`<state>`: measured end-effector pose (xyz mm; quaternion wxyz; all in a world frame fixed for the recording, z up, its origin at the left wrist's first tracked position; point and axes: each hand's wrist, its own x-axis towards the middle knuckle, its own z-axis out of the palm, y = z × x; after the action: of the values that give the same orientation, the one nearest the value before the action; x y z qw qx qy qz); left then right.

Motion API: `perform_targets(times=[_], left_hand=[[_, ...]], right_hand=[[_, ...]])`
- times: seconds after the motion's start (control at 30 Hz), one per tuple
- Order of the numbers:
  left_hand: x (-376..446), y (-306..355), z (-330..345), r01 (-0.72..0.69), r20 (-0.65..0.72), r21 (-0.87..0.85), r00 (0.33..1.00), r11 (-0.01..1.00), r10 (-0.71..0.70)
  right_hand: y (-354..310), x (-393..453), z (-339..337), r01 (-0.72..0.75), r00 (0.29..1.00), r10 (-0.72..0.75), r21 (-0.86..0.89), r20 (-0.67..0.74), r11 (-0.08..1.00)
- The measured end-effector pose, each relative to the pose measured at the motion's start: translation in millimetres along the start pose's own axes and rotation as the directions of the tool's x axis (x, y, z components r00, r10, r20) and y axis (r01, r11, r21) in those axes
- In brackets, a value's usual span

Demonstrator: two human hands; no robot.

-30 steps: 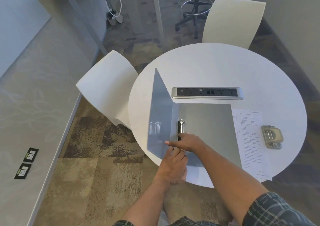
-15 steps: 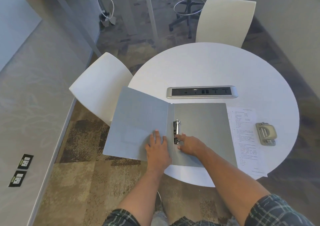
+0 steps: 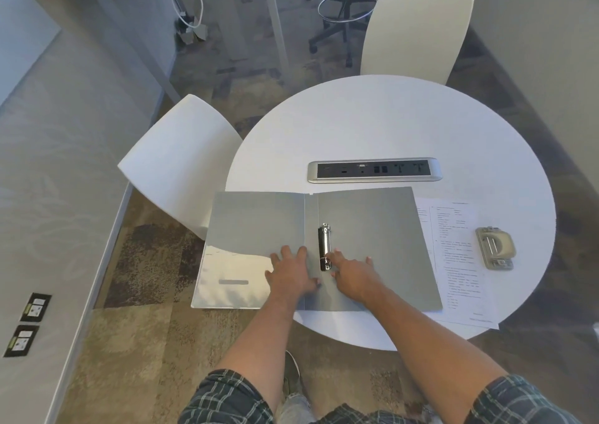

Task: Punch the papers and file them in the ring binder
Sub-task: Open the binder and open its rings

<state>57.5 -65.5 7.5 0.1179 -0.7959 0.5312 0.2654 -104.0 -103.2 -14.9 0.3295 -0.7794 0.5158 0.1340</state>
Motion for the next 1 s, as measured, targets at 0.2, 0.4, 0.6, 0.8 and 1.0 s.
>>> perform_targets(times=[0.2,0.4,0.6,0.8,1.0], left_hand=[[10.1,6.2,-0.2,0.043,0.098,-0.114,0.995,0.993,-0.032],[7.8,8.9,14.9,-0.030,-0.009,0.115,0.999,0.993,0.031],[12.3,5.6,12.2,-0.115,0.063,0.056,0.992,0.992,0.112],[17.8,-11.9,6.2,-0.174,0.144,-0.090,0.972,0.981,0.186],[18.0,-11.1,-4.2,-0.141,0.172,-0.252,0.967,0.957,0.187]], right_hand=[[1.5,5.6,2.8,0.021,0.997,-0.020,0.006,-0.068,1.000],[1.9,9.9,1.3,0.033,0.995,-0.028,0.053,-0.092,0.998],[3.1,13.1,1.7,0.033,0.992,-0.025,0.070,-0.121,0.997],[5.0,15.7,3.8,0.033,0.990,-0.017,0.115,-0.141,0.993],[3.3,18.1,2.0,0.016,0.990,0.000,0.108,-0.141,0.994]])
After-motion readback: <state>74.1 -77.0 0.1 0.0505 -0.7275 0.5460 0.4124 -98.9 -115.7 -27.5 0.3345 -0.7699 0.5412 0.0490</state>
